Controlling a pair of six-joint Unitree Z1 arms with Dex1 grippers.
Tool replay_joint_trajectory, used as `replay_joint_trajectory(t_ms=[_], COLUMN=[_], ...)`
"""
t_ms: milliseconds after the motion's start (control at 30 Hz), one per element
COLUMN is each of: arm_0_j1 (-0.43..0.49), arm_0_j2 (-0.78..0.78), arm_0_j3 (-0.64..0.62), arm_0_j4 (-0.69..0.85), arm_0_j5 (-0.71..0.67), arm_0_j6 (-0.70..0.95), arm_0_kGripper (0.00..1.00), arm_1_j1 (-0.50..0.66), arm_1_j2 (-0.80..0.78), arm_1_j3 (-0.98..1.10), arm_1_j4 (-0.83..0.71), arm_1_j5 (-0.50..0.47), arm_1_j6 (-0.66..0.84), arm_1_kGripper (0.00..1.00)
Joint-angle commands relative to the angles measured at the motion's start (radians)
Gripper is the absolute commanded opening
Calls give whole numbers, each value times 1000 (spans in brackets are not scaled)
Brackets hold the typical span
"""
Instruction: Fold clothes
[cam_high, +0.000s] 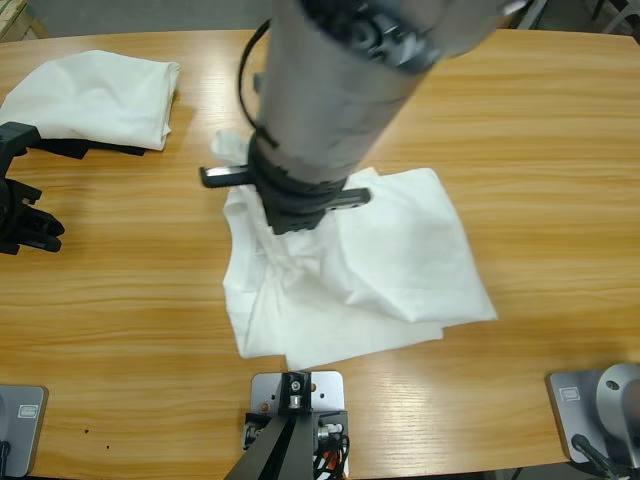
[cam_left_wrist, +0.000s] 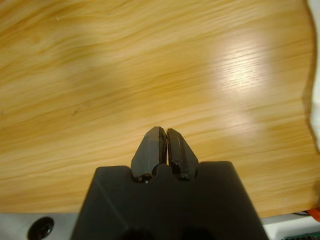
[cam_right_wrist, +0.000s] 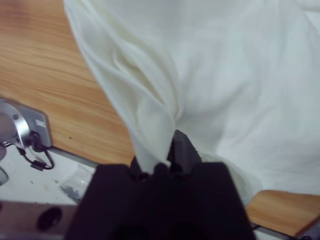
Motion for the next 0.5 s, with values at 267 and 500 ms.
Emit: replay_joint_trajectory(t_ms=[267, 500], arm_0_j1=[11, 10], arm_0_j2=[2, 3], arm_0_j3=[40, 46], arm_0_j4=[-17, -25], arm_0_j5=[15, 14], arm_0_j6=[-4, -7], arm_0_kGripper=[0, 0], arm_1_j1=[16, 16], arm_1_j2=[132, 140], arm_1_j3=[-56, -60], arm_1_j4=[-132, -145], arm_1_j5=[26, 77], arm_1_j6=[8, 12], arm_1_kGripper=[597, 1000])
